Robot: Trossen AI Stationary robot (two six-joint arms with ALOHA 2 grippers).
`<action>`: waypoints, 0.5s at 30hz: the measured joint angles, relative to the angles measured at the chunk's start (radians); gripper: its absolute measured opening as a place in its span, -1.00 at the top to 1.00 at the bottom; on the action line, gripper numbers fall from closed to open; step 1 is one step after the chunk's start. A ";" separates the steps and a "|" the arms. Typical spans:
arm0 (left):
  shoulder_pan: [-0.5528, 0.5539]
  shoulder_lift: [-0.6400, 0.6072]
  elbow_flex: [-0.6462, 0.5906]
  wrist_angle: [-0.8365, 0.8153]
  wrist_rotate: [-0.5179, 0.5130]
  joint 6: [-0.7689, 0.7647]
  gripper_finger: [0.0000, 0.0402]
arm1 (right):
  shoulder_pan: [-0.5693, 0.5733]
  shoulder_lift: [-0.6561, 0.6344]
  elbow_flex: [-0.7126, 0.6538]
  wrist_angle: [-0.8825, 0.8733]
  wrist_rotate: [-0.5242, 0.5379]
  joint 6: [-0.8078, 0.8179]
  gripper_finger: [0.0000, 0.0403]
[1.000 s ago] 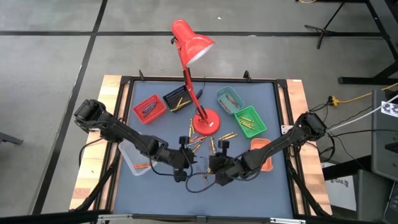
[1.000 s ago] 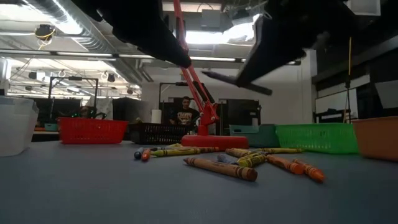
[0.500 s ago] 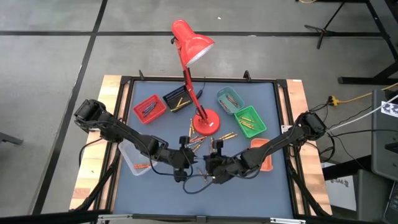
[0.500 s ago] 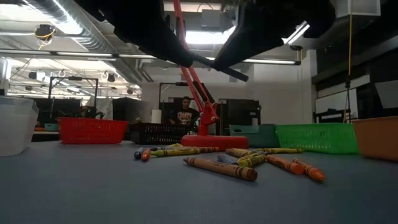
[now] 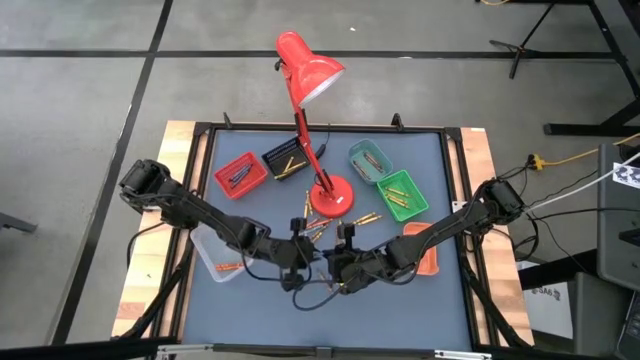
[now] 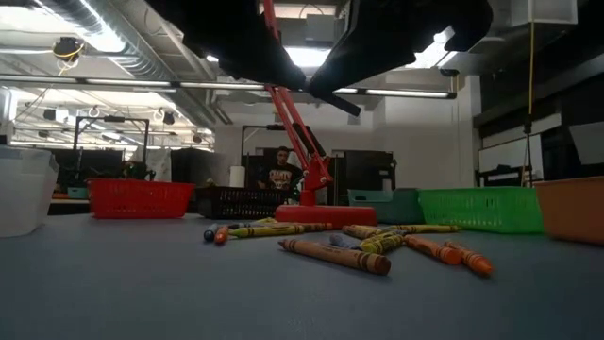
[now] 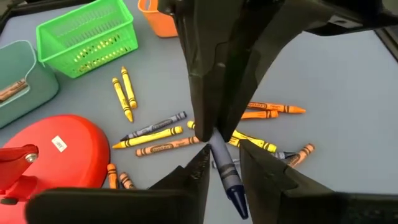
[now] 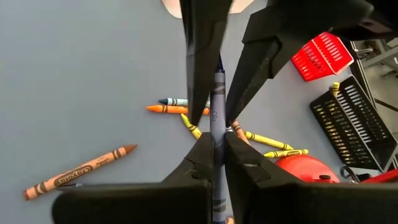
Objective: Sort crayons
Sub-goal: Put the blue crayon into the middle left red bin
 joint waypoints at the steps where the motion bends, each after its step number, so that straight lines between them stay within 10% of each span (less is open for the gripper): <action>1: 0.002 0.000 0.000 0.000 0.000 0.000 0.69 | 0.000 0.000 0.000 0.000 0.000 0.000 0.92; 15: 0.014 0.000 0.000 -0.005 -0.001 -0.004 0.96 | 0.000 0.000 0.000 -0.005 0.000 0.003 0.91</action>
